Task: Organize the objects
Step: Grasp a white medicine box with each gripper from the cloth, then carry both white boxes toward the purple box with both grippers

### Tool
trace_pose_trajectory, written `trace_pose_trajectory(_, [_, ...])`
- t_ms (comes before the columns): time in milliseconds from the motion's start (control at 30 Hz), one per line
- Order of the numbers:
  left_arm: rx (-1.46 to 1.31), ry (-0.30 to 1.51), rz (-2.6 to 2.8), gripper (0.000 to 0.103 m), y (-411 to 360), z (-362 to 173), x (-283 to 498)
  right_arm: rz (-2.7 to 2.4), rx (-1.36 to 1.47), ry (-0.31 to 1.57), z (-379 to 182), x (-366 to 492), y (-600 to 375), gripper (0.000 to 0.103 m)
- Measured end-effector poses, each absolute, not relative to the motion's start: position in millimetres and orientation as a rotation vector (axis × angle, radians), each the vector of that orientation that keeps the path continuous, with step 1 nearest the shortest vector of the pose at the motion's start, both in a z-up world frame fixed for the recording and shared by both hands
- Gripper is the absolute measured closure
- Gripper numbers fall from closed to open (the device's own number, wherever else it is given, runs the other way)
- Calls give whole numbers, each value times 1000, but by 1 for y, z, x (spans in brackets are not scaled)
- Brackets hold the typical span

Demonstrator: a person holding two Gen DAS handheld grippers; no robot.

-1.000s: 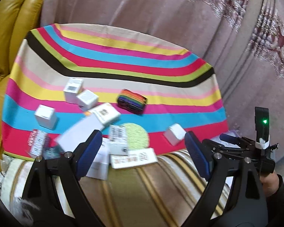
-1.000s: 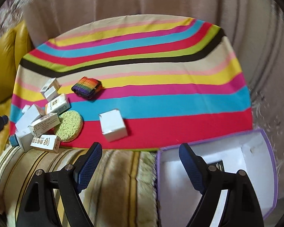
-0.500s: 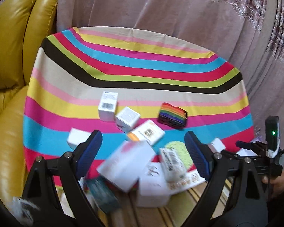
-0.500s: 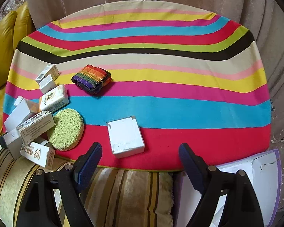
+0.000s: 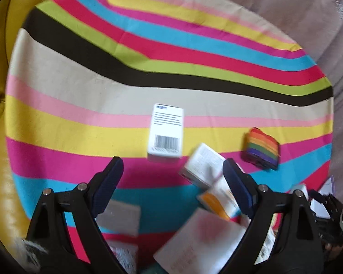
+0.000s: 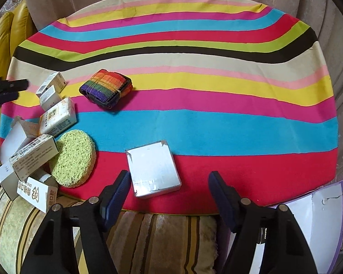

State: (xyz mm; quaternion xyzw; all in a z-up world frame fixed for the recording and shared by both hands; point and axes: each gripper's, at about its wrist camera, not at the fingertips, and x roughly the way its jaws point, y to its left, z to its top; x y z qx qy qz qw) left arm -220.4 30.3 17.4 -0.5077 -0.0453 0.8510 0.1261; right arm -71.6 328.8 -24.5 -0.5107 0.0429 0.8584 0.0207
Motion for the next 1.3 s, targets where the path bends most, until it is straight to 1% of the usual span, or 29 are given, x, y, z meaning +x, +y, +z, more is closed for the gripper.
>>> trace_pose_trajectory(267, [-1514,-63,2494,13,37,5,-247,2654,-1611,163,-29,-80,329,38])
trace_pose_trajectory(333, [-1531,-45,2495,15,38,0,-254,2652,-1623,161,-31,-83,329,39])
trace_pose_trajectory(400, [-1555,-42,2486,20,39,-5,-258,2649,-1632,157,-33,-85,327,40])
trace_pose_trajectory(433, [-1566,-42,2479,24,38,-8,-260,2649,-1635,157,-34,-86,327,42])
trace_pose_trajectory(500, [-1582,-41,2471,34,37,-12,-264,2646,-1644,161,-35,-88,327,46])
trace_pose_trajectory(567, [-1588,-43,2470,52,35,-15,-265,2639,-1661,168,-38,-90,327,58])
trace_pose_trajectory(633, [-1587,-48,2471,57,34,-15,-265,2636,-1664,177,-39,-90,328,59])
trace_pose_trajectory(733, [-1566,-39,2503,59,32,-11,-264,2639,-1660,184,-38,-89,328,59])
trace_pose_trajectory(1000, [-1431,-77,2592,60,30,22,-232,2648,-1586,200,-30,-78,331,60])
trace_pose_trajectory(1300, [-1282,-149,2554,60,58,46,-180,2668,-1531,211,-17,-62,334,60])
